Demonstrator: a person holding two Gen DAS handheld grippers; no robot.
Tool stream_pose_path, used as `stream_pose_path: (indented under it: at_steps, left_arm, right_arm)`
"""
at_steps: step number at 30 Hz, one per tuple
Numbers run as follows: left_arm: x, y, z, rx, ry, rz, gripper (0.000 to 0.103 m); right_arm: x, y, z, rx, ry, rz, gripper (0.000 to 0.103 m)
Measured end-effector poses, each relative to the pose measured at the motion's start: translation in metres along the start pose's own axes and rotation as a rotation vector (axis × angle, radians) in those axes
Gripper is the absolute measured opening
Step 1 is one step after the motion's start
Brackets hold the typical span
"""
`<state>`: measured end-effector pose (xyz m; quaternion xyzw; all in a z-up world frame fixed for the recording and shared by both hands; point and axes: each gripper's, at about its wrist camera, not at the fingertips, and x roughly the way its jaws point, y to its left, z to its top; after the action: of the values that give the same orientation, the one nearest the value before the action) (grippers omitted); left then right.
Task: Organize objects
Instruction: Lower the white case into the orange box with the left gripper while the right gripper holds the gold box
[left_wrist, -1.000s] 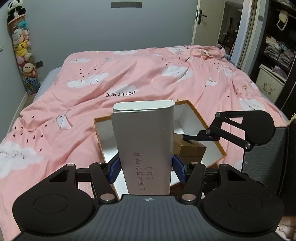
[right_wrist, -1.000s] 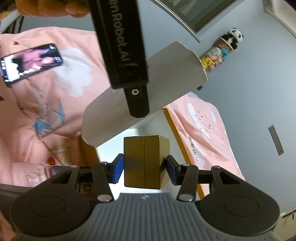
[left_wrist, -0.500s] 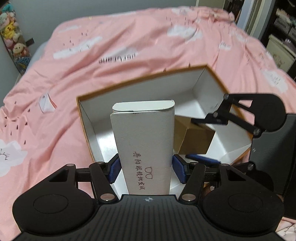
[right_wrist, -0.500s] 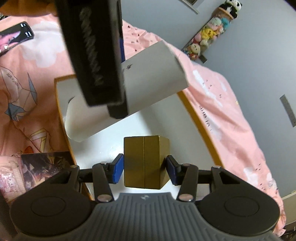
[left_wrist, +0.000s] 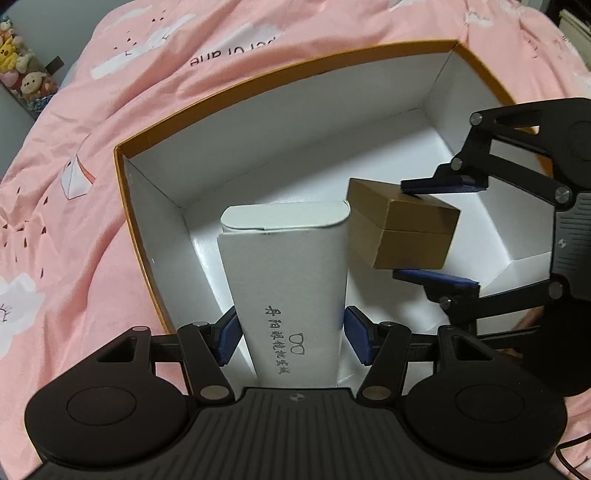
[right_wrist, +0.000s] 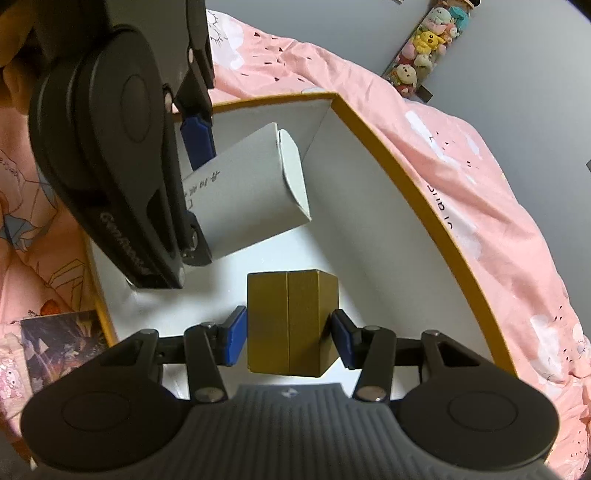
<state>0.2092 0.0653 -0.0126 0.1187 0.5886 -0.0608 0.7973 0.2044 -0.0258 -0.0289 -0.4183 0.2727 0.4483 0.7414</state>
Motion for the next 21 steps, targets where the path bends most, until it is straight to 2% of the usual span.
stream_pose_path:
  at_steps: [6, 10, 13, 15, 17, 21]
  left_arm:
    - [0.011, -0.005, 0.008, 0.057, 0.025, 0.032, 0.073]
    - [0.014, -0.012, 0.009, 0.116, 0.029, 0.087, 0.074]
    - [0.014, -0.009, 0.009, 0.12, 0.03, 0.083, 0.077]
    - [0.011, -0.007, 0.01, 0.126, 0.006, 0.064, 0.077]
    - [0.004, -0.008, 0.013, 0.168, -0.054, 0.025, 0.077]
    - [0.0, -0.02, 0.024, 0.319, -0.144, 0.026, 0.077]
  right_arm:
    - [0.011, -0.006, -0.008, 0.043, 0.017, 0.028, 0.051]
    - [0.012, -0.012, -0.012, 0.083, 0.022, 0.049, 0.051]
    - [0.014, -0.018, -0.014, 0.116, 0.023, 0.07, 0.051]
    - [0.013, -0.022, -0.016, 0.138, 0.026, 0.08, 0.051]
    - [0.015, -0.027, -0.016, 0.161, 0.029, 0.093, 0.051]
    - [0.015, -0.039, -0.019, 0.208, 0.043, 0.108, 0.051]
